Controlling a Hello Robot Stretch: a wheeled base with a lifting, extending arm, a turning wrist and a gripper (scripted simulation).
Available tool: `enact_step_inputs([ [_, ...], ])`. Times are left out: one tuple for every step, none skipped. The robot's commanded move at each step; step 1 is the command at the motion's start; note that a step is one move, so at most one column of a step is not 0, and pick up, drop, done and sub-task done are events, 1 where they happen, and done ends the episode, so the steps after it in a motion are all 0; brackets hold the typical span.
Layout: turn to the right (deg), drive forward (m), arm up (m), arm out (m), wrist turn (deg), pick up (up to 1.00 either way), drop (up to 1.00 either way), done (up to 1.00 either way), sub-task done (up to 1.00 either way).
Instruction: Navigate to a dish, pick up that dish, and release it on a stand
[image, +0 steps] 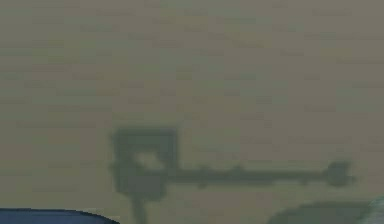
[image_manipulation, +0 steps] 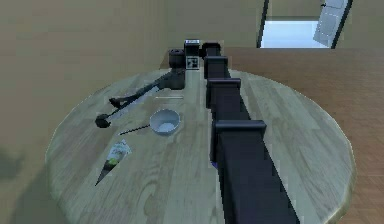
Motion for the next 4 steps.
enact_step_inputs([
  [0.0, 0.00, 0.00, 0.00, 45.0, 0.00, 0.00, 0.00, 0.00],
  [0.0, 0.00, 0.00, 0.00, 24.0, 0.00, 0.00, 0.00, 0.00],
  [0.0, 0.00, -0.20, 0.00, 0.0, 0.00, 0.00, 0.00, 0.00],
  [0.0, 0.00, 0.00, 0.00, 0.0, 1.00, 0.00, 0.00, 0.00],
])
